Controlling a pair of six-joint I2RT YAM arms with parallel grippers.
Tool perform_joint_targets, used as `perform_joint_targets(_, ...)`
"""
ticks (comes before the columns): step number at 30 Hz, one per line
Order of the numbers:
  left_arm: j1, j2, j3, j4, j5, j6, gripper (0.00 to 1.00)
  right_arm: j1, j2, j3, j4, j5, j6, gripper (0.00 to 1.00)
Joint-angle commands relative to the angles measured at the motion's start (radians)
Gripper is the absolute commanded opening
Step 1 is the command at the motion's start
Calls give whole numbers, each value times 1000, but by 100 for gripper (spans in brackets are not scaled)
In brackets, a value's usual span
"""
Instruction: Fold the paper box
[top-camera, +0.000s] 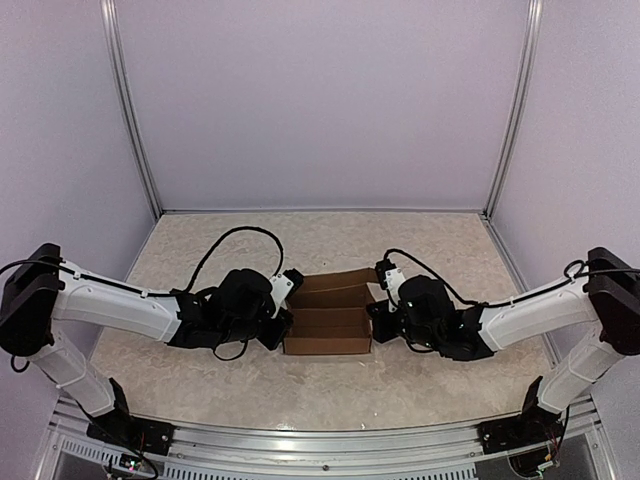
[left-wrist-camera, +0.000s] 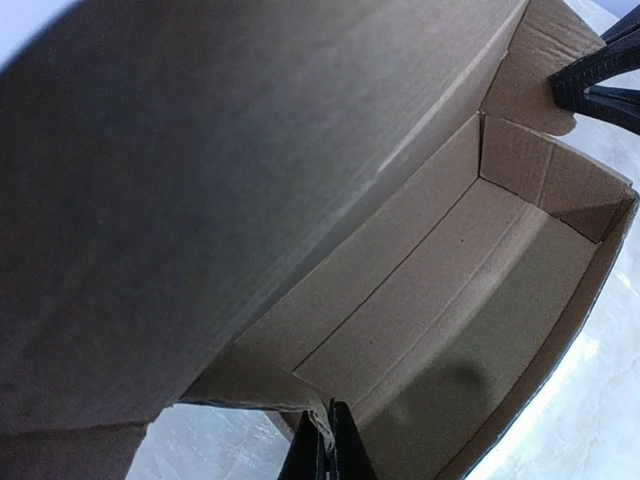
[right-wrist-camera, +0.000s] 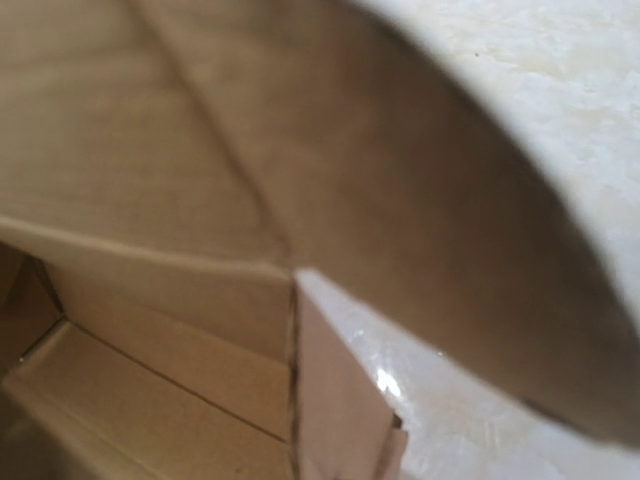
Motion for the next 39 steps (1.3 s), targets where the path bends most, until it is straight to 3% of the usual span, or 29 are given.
perform_joint_targets(1, -20, 25, 13, -11, 53, 3, 0, 50, -6, 47, 43, -37, -11, 0)
perform_joint_targets(30, -70, 52, 45, -47, -28, 24, 0, 67, -23, 80, 38, -40, 88, 0)
perform_joint_targets(39, -70, 37, 37, -55, -57, 27, 0, 68, -35, 14, 40, -13, 69, 0)
